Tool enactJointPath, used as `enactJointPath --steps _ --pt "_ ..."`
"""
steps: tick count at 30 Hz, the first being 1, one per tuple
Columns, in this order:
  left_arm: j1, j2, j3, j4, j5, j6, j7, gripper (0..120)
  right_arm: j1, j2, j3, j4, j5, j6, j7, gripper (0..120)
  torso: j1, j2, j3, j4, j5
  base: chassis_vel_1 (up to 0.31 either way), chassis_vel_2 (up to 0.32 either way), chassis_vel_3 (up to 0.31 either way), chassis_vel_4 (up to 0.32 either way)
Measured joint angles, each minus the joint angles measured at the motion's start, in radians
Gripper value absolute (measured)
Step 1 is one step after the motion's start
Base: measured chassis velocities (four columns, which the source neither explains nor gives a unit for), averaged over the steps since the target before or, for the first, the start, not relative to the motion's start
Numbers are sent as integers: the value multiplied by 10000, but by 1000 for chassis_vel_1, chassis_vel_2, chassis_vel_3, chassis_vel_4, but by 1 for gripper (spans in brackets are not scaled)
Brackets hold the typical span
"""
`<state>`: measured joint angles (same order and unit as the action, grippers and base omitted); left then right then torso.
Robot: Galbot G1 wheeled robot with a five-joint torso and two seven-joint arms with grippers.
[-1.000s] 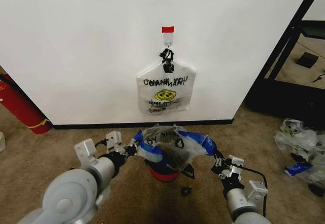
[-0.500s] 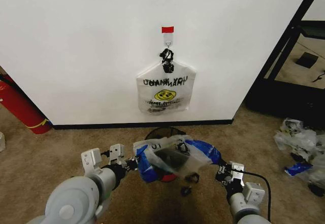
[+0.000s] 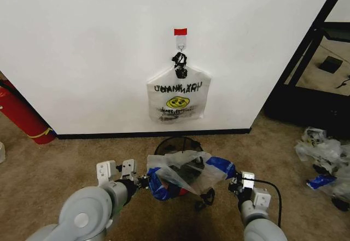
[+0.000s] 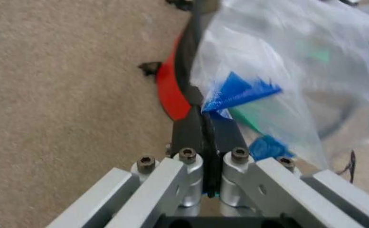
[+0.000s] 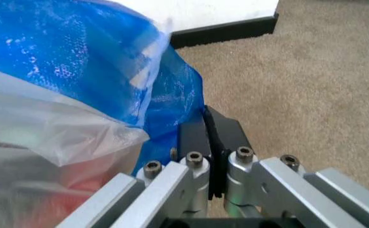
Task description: Pick up the garbage bag from the wall and place it over the trash bin.
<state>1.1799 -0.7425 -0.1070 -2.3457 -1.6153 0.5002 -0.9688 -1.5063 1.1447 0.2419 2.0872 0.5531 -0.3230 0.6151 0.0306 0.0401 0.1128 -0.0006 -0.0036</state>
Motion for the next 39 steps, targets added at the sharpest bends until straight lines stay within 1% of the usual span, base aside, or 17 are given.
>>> enactJointPath --steps 3,6,12,14,19,23,25,26,31,39 --pt "-128 30 24 163 16 -1 10 0 222 27 -61 -216 43 45 -19 0 0 0 0 -2 0 0 0 0 0" --pt "-229 214 74 327 25 154 0 0 575 66 -174 -544 120 64 -44 0 0 0 0 -1 0 0 0 0 0" --pt "33 576 -137 443 25 251 40 0 1013 129 -353 -1093 172 75 -109 0 0 0 0 0 0 0 0 0 0" --pt "91 604 -171 551 72 253 73 0 1146 168 -413 -1264 172 100 -133 0 0 0 0 0 0 0 0 0 0" --pt "22 491 -73 796 246 238 125 0 1352 227 -492 -1516 170 129 -145 0 0 0 0 0 0 0 0 0 0" --pt "-584 19 448 1224 956 -128 347 0 1630 331 -550 -1806 231 272 -276 0 0 0 0 -2 -1 0 0 0 0" --pt "-679 -36 505 1261 1025 -197 366 0 1655 346 -561 -1837 237 294 -291 0 0 0 0 -2 -2 0 0 0 0" --pt "-849 -136 620 1306 1196 -366 426 0 1705 389 -593 -1899 234 381 -330 0 1 0 0 -4 0 0 0 0 0" --pt "-973 -218 892 1578 1839 -486 629 0 1898 567 -616 -2285 121 697 -648 0 0 -1 -1 -1 0 0 0 0 0" --pt "-943 -251 1004 1946 2202 -320 640 0 2212 790 -642 -2833 125 679 -662 0 0 0 -1 -1 1 0 0 0 0"
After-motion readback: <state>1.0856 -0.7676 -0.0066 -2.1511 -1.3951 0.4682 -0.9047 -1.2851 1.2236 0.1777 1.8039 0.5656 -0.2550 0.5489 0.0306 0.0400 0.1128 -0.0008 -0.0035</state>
